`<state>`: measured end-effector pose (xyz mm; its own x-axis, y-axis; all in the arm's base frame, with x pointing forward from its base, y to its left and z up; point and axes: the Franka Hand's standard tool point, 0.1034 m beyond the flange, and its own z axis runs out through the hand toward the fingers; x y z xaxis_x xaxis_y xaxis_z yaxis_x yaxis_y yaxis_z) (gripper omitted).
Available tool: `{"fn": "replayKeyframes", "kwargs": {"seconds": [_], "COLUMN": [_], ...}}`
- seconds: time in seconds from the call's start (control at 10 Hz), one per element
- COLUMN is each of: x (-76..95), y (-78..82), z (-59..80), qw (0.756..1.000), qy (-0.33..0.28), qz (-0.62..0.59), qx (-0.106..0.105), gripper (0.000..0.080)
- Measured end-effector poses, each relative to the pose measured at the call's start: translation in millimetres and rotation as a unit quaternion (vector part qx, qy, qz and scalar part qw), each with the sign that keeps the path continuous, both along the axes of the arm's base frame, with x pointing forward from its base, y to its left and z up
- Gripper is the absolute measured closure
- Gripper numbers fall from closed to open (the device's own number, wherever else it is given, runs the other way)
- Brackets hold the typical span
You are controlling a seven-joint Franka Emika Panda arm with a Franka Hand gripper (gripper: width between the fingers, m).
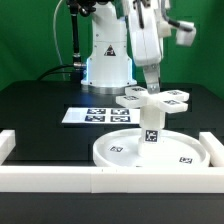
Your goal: Assemble round table
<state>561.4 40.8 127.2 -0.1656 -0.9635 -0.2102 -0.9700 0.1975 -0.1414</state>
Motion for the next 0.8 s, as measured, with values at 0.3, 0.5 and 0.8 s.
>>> {"fn": "replayKeyframes", "kwargs": {"seconds": [0.3,0.5,0.8], "x": [-0.7,-1.0,6.5], "y": [0.6,5.7,12.9], "z": [-2.4,-5.0,-4.0], "qw": [0.998,0.974,0.915], "qy": [-0.01,-0.009,-0.009], "qz": [0.064,0.223,0.399], "qx": [-0.012,-0.039,-0.059], "gripper": [0.015,0.015,0.015]}}
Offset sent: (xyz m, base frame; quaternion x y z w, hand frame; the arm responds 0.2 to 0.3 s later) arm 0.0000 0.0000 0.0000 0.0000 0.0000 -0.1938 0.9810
